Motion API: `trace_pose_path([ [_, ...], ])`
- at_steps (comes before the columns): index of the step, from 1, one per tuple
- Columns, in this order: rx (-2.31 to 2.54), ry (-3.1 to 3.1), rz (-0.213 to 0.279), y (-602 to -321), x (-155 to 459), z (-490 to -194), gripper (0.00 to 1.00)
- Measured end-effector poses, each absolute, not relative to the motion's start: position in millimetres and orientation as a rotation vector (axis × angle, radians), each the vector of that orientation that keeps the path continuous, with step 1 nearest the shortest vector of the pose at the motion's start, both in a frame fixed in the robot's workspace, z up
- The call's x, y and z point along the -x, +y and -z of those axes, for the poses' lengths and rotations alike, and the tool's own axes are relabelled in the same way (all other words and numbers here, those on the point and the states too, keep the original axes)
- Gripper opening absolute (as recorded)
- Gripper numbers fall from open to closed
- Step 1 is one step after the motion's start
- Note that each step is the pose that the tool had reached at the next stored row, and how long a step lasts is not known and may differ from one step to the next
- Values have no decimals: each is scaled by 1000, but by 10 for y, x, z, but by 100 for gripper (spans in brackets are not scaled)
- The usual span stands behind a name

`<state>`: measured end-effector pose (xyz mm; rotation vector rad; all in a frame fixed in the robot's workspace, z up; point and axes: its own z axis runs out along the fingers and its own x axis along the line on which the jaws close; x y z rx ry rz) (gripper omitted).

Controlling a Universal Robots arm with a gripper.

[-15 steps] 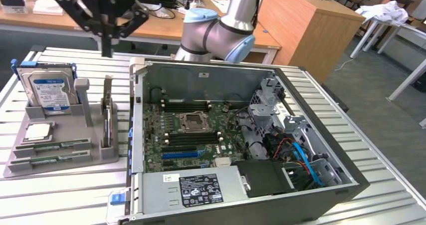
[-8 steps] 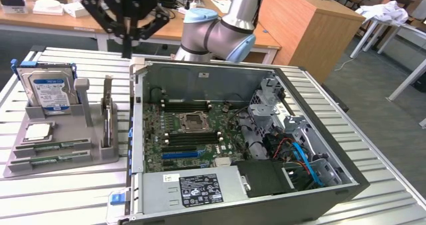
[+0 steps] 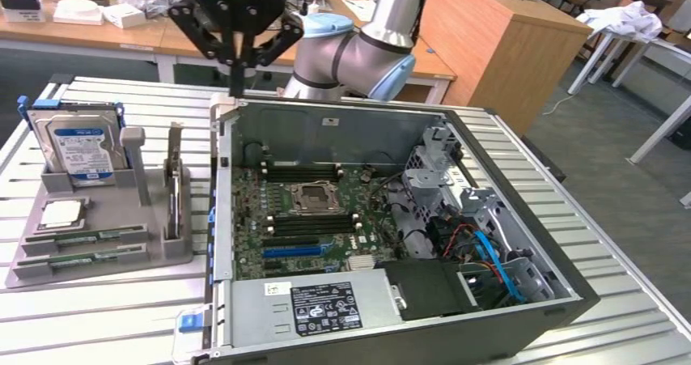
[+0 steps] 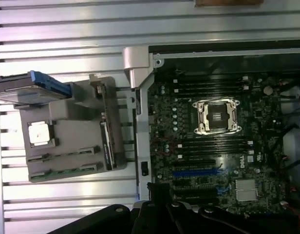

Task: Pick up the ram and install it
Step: 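Reach for the ram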

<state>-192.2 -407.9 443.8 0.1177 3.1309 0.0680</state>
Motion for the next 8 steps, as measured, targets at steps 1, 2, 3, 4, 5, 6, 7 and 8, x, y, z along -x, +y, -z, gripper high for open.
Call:
trace_pose_path([
  [1,-117,3120,-69,-4078,1897,-4437,10],
  [2,-117,3115,-69,-4078,1859,-4436,10],
  [3,-117,3114,-69,-4078,1815,-4438,10],
  [4,-117,3114,-69,-4078,1769,-4438,10],
  [5,-116,3114,-69,-4079,1724,-4437,10],
  [6,-117,3114,-69,-4079,1680,-4437,10],
  [7,-117,3114,-69,-4078,1631,-4437,10],
  [8,-117,3114,-69,-4078,1587,-4437,10],
])
